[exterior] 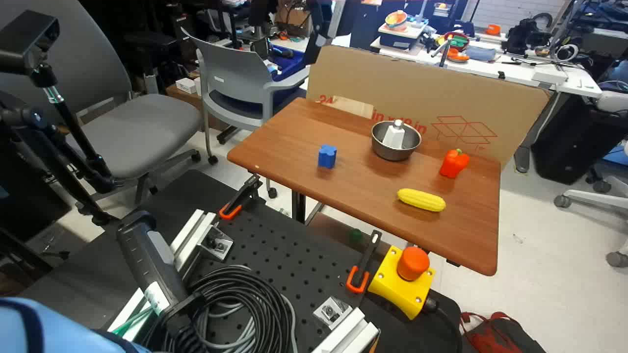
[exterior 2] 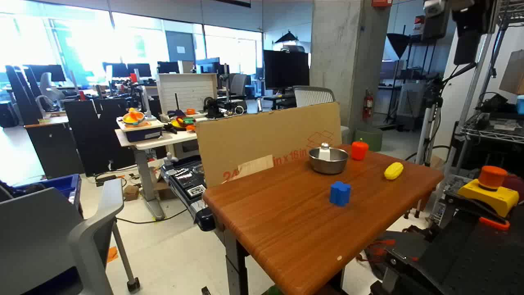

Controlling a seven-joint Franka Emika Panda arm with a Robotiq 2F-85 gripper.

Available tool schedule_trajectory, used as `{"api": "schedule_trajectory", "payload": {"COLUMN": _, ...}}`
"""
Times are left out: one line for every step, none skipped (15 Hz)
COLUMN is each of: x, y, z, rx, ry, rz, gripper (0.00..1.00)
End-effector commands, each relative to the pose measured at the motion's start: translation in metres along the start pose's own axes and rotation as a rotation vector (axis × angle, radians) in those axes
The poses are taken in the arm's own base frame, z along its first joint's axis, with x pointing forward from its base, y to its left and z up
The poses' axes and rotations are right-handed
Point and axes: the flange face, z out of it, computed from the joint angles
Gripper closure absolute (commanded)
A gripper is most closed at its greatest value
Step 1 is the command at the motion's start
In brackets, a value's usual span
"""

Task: Move the blue block forward

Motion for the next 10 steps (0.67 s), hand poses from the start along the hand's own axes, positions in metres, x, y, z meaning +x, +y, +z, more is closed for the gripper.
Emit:
{"api": "schedule_trajectory", "payload": {"x": 0.0, "y": 0.0, "z": 0.0, "rx": 0.0, "ry": -0.001, "rz": 0.0, "gripper": 0.0}}
{"api": "schedule_trajectory", "payload": {"x": 0.0, "y": 0.0, "z": 0.0, "rx": 0.0, "ry": -0.001, "rz": 0.0, "gripper": 0.0}}
{"api": "schedule_trajectory", "payload": {"x": 0.0, "y": 0.0, "z": 0.0, "rx": 0.0, "ry": -0.001, "rz": 0.0, "gripper": 0.0}}
{"api": "schedule_trajectory", "payload": {"x": 0.0, "y": 0.0, "z": 0.0, "rx": 0.0, "ry": -0.001, "rz": 0.0, "gripper": 0.0}}
{"api": "schedule_trajectory", "payload": {"x": 0.0, "y": 0.0, "z": 0.0, "rx": 0.0, "ry": -0.001, "rz": 0.0, "gripper": 0.0}}
{"api": "schedule_trajectory", "payload": {"x": 0.0, "y": 0.0, "z": 0.0, "rx": 0.0, "ry": -0.001, "rz": 0.0, "gripper": 0.0}}
{"api": "schedule_trajectory", "payload": {"x": 0.003, "y": -0.001, "z": 0.005, "rx": -0.02, "ry": 0.017, "rz": 0.013, "gripper": 0.0}}
{"api": "schedule_trajectory", "payload": {"x": 0.01, "y": -0.001, "z": 0.014, "rx": -0.039, "ry": 0.042, "rz": 0.02, "gripper": 0.0}}
{"api": "schedule_trajectory", "payload": {"x": 0.016, "y": -0.002, "z": 0.021, "rx": -0.053, "ry": 0.063, "rz": 0.022, "gripper": 0.0}}
{"api": "schedule_trajectory", "payload": {"x": 0.027, "y": -0.004, "z": 0.032, "rx": -0.069, "ry": 0.093, "rz": 0.011, "gripper": 0.0}}
